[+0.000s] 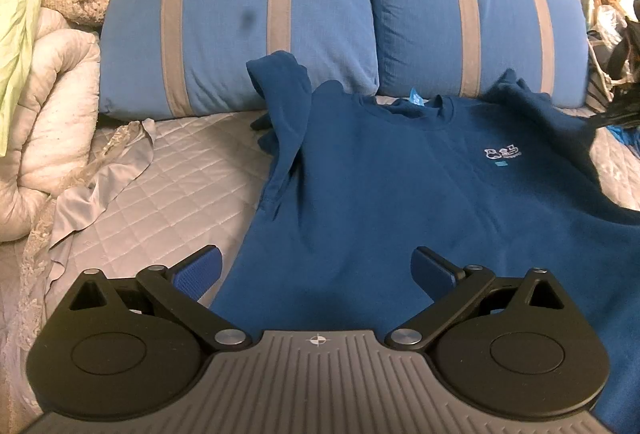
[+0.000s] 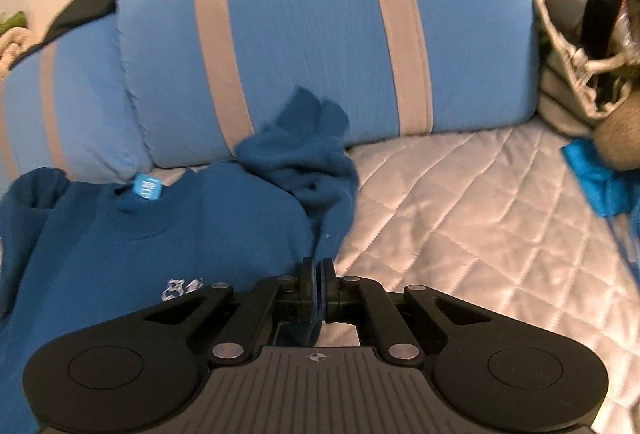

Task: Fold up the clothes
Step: 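Pull the held sleeve outward away from the sweatshirt body with the right tool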

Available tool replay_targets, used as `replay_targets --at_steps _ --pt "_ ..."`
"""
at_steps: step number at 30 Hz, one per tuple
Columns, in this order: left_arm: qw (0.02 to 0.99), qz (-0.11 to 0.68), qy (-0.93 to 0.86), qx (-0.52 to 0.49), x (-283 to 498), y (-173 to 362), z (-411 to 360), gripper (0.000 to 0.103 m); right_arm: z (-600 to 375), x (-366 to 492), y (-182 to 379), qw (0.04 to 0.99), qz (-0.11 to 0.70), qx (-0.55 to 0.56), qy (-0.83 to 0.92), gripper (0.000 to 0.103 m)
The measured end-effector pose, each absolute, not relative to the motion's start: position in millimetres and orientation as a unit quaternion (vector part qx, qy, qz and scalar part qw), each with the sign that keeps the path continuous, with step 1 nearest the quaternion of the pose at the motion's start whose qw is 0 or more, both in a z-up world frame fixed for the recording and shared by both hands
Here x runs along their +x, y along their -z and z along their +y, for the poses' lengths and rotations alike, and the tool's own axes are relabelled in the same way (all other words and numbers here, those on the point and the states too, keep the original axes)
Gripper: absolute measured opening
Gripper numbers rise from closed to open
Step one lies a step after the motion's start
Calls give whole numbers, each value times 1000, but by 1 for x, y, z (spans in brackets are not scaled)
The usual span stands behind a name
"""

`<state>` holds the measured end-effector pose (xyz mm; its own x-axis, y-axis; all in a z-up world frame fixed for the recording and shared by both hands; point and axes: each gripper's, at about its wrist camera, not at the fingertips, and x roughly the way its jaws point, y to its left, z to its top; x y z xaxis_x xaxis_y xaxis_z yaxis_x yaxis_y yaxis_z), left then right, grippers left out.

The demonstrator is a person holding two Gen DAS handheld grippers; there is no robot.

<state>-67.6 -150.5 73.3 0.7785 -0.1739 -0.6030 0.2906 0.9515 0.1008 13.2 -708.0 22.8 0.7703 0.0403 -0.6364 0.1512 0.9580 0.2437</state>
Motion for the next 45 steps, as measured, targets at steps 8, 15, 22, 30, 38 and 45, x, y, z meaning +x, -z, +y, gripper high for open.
replay_targets --at_steps 8,15,22,30,38,45 --pt "939 307 120 96 -69 -73 -152 103 -703 -62 -47 929 336 154 -5 4" --pt "939 306 116 101 -70 -74 -153 103 -677 -104 -53 917 353 172 -64 3" --pt "939 306 114 105 -70 -74 -152 103 -632 -130 -59 899 379 131 -179 2" --pt "939 306 111 109 -70 -73 -152 103 -681 -118 -74 925 313 168 -137 52" --pt "938 308 107 114 -69 -72 -153 103 -765 -42 -36 916 314 248 -20 56" --pt "937 313 104 119 -68 -72 -154 103 -798 27 12 897 343 278 -11 55"
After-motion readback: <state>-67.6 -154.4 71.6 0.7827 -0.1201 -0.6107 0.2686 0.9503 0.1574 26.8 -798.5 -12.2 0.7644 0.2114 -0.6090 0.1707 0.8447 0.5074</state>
